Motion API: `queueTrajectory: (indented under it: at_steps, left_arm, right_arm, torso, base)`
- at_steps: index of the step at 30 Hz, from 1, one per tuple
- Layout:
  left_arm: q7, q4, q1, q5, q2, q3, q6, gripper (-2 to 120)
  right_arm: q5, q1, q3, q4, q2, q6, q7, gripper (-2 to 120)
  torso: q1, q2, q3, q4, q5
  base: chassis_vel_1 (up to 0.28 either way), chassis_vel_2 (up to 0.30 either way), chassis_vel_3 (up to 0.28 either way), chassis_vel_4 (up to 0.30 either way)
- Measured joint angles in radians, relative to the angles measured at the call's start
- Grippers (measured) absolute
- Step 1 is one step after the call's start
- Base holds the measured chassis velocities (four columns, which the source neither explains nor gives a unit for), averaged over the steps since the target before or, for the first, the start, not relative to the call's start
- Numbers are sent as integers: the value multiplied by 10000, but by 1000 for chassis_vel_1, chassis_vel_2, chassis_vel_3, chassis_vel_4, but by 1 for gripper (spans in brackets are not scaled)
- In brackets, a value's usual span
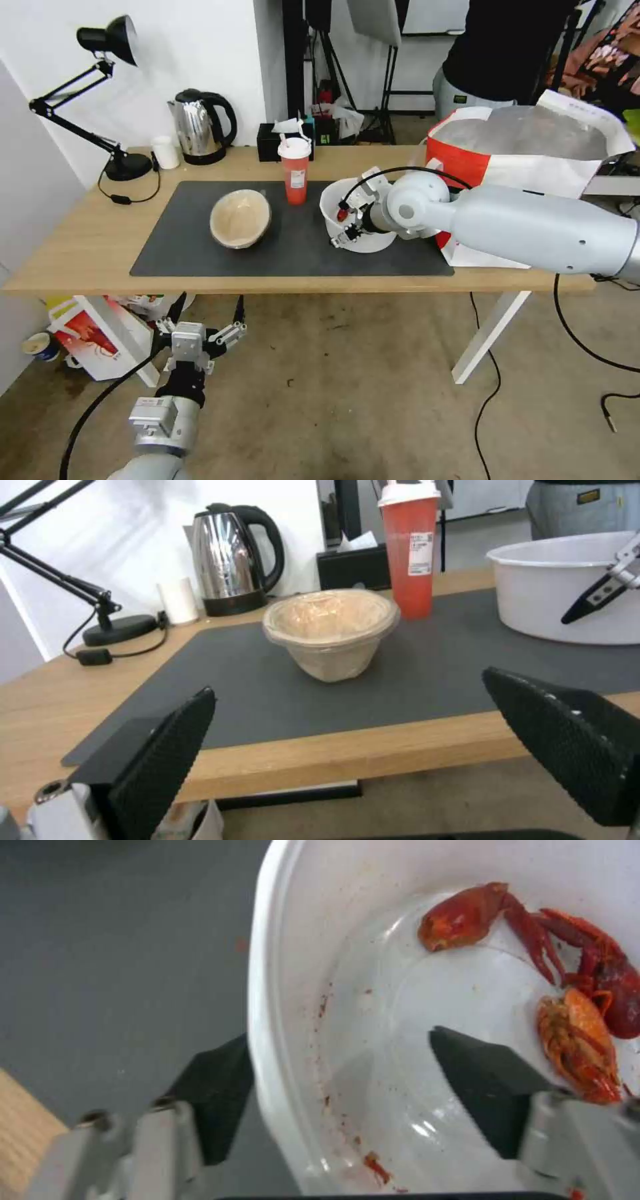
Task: Pick up the trash from the table and place it into the takeout bag.
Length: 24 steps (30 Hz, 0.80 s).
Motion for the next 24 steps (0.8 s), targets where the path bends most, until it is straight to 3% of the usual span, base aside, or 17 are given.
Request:
queueTrajectory:
  at_steps: [13, 17, 18, 24]
  left_arm:
    - [0, 0, 0, 0, 0, 0, 0, 100]
    - [0, 0, 0, 0, 0, 0, 0, 100]
    - [0, 0, 0, 0, 0, 0, 0, 100]
    - [0, 0, 0, 0, 0, 0, 0, 100]
  right_arm:
    - [-40, -155, 56, -101, 96, 6, 27, 22]
    - [-40, -157, 56, -103, 98, 6, 27, 22]
    - [-40, -172, 58, -120, 115, 7, 28, 6]
    - [-68, -317, 100, -403, 313, 21, 43, 0]
  torso:
    - [0, 0, 0, 0, 1]
    - [0, 0, 0, 0, 1]
    - [0, 0, -1, 0, 0]
    - [-3, 2, -4, -3, -5]
  base:
    - [0, 0, 0, 0]
    - [0, 0, 0, 0]
    - [0, 0, 0, 0]
    - [0, 0, 0, 0]
